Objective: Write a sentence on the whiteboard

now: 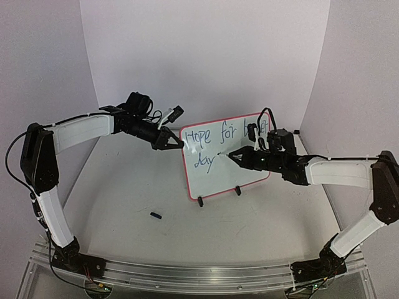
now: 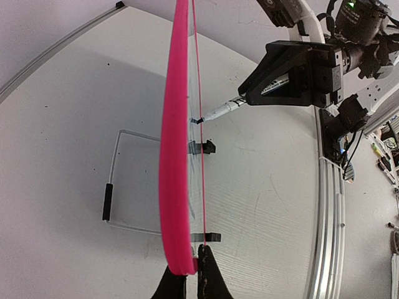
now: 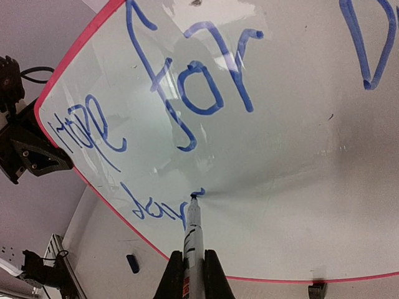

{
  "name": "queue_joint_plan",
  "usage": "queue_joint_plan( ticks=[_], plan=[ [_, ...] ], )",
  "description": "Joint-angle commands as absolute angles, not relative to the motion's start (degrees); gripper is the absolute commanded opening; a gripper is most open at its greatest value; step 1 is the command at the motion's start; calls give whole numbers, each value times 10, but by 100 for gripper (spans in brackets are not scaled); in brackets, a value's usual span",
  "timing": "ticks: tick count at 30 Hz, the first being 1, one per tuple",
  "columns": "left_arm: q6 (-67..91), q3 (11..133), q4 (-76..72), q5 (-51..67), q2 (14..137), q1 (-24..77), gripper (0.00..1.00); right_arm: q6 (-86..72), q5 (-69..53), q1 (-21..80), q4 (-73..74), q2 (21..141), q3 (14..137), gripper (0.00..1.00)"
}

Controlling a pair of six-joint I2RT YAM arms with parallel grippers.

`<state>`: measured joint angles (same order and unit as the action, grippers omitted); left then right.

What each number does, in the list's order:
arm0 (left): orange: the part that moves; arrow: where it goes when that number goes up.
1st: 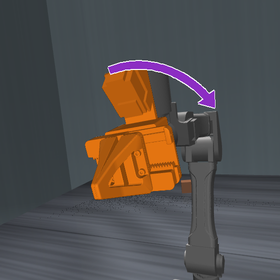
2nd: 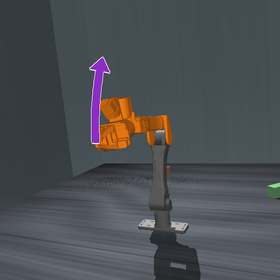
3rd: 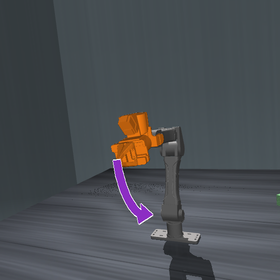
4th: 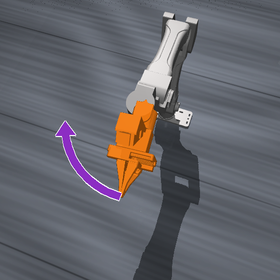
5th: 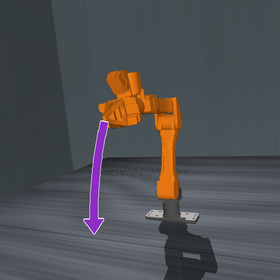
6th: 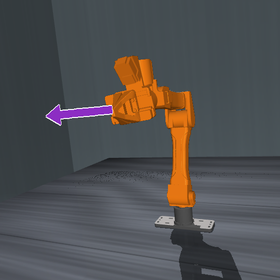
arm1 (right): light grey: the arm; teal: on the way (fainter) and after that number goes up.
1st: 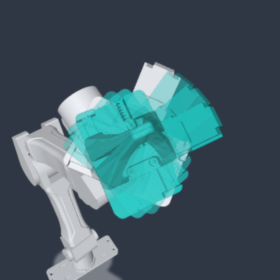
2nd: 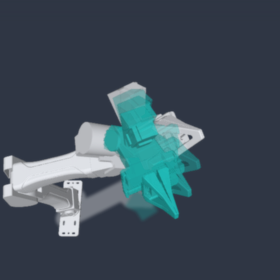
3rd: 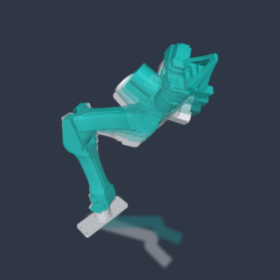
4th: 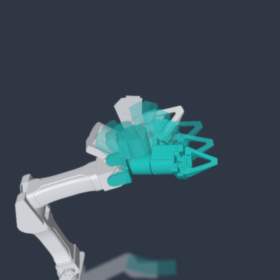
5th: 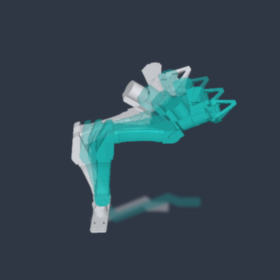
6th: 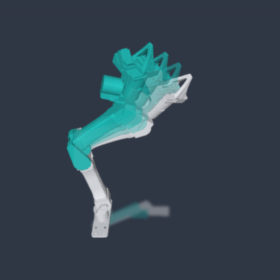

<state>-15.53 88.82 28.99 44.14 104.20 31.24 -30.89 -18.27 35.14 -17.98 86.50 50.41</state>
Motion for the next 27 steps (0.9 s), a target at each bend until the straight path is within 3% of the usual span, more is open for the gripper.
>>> queue_joint_plan(
  ticks=[1,27],
  plan=[
    [-192,870,379,405,1063,334,0,-309,-177,350,-189,875,513,0],
    [-192,871,380,406,1063,335,0,-308,-144,350,-154,868,514,0]
  ],
)
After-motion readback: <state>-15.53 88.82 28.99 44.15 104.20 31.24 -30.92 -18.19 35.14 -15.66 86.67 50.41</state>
